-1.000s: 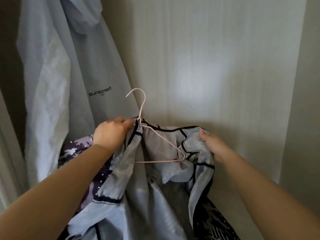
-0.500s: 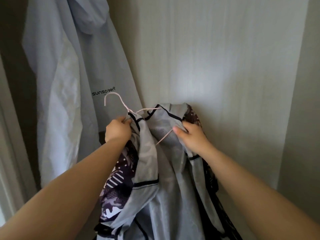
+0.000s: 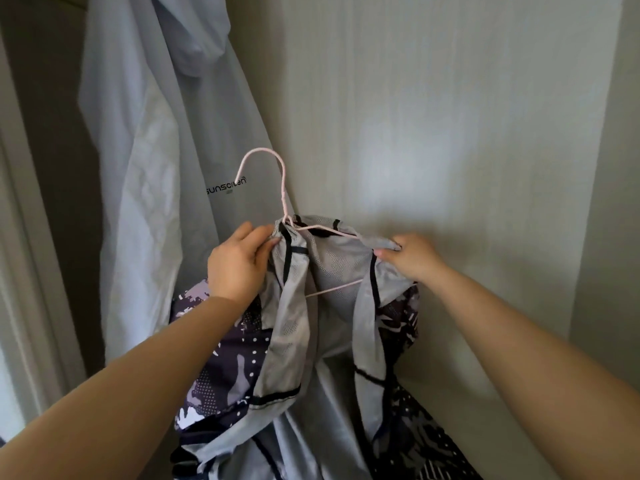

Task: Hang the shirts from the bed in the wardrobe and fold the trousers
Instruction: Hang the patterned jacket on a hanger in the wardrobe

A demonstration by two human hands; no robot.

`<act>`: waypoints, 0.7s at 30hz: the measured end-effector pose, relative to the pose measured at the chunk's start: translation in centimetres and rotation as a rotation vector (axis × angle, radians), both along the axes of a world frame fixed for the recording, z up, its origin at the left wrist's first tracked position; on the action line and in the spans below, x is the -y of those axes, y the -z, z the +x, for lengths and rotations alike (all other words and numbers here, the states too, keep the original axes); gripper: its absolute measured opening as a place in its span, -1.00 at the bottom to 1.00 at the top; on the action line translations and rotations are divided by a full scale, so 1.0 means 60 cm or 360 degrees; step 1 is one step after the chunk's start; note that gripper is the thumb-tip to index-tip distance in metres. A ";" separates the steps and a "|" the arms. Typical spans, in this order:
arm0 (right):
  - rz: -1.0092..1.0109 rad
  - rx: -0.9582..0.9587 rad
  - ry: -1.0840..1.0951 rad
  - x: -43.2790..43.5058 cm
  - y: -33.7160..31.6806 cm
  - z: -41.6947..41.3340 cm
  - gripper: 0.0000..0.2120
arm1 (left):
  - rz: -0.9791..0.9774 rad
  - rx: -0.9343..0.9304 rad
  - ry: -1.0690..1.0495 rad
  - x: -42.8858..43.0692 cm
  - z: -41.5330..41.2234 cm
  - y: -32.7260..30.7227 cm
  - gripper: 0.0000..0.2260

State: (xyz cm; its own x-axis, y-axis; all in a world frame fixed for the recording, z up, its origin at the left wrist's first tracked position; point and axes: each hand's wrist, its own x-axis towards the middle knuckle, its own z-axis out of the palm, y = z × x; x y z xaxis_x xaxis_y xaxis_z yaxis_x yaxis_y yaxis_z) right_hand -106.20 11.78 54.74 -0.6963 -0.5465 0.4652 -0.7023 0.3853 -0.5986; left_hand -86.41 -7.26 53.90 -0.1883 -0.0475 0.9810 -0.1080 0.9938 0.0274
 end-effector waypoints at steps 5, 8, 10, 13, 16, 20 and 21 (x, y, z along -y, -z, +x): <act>0.0502 -0.0097 -0.0109 -0.031 -0.053 -0.003 -0.68 | -0.0236 0.0087 -0.0157 -0.009 0.016 -0.007 -0.86; 0.0660 -0.0125 -0.0079 -0.044 -0.087 -0.002 -0.60 | -0.0328 0.0135 -0.0253 -0.018 0.020 -0.024 -0.79; 0.0649 -0.0083 -0.0090 -0.052 -0.097 -0.008 -0.60 | -0.0403 0.0150 -0.0292 -0.021 0.024 -0.034 -0.73; 0.0650 -0.0012 -0.0122 -0.064 -0.107 -0.012 -0.65 | -0.0506 0.0151 -0.0313 -0.023 0.027 -0.045 -0.70; 0.0406 0.0104 -0.0134 -0.078 -0.101 -0.025 -0.80 | -0.0748 0.0240 -0.0372 -0.021 0.031 -0.042 -0.76; -0.0089 0.0203 -0.0110 -0.089 -0.108 -0.036 -0.86 | -0.0769 0.0395 -0.0446 -0.019 0.032 -0.032 -0.72; -0.0100 0.0209 -0.0112 -0.087 -0.114 -0.031 -0.83 | -0.0671 0.0396 -0.0437 -0.019 0.029 -0.033 -0.74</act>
